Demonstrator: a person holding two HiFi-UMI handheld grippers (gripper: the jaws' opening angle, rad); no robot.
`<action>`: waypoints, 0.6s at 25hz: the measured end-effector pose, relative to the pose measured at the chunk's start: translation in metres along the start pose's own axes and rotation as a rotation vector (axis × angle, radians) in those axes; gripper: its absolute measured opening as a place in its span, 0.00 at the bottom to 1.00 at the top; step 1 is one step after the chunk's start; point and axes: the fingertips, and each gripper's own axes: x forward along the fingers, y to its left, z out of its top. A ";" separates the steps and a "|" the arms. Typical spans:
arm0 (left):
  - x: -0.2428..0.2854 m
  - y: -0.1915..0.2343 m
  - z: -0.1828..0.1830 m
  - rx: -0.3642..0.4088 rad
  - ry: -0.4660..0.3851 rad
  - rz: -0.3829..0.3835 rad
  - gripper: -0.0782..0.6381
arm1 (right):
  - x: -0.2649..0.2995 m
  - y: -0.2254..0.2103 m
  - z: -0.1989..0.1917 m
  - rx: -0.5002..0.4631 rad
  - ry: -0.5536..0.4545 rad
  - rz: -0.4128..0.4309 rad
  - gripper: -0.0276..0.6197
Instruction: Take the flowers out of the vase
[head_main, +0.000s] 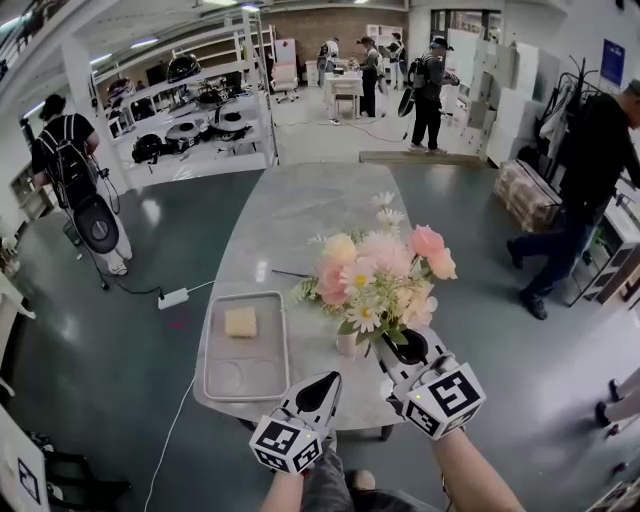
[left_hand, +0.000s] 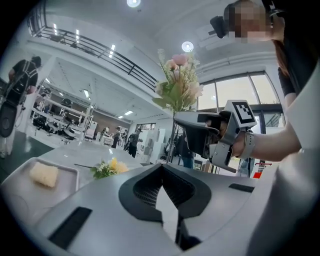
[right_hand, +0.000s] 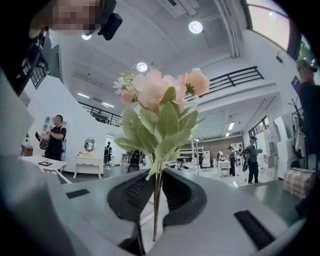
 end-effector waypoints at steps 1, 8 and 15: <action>-0.004 -0.003 0.001 -0.001 -0.005 0.005 0.13 | -0.005 0.003 0.001 -0.002 -0.002 0.002 0.13; -0.030 -0.026 -0.002 0.000 -0.020 0.046 0.13 | -0.042 0.021 -0.003 -0.007 0.011 0.021 0.13; -0.050 -0.045 -0.004 -0.007 -0.022 0.045 0.13 | -0.065 0.035 -0.004 0.002 0.020 0.027 0.13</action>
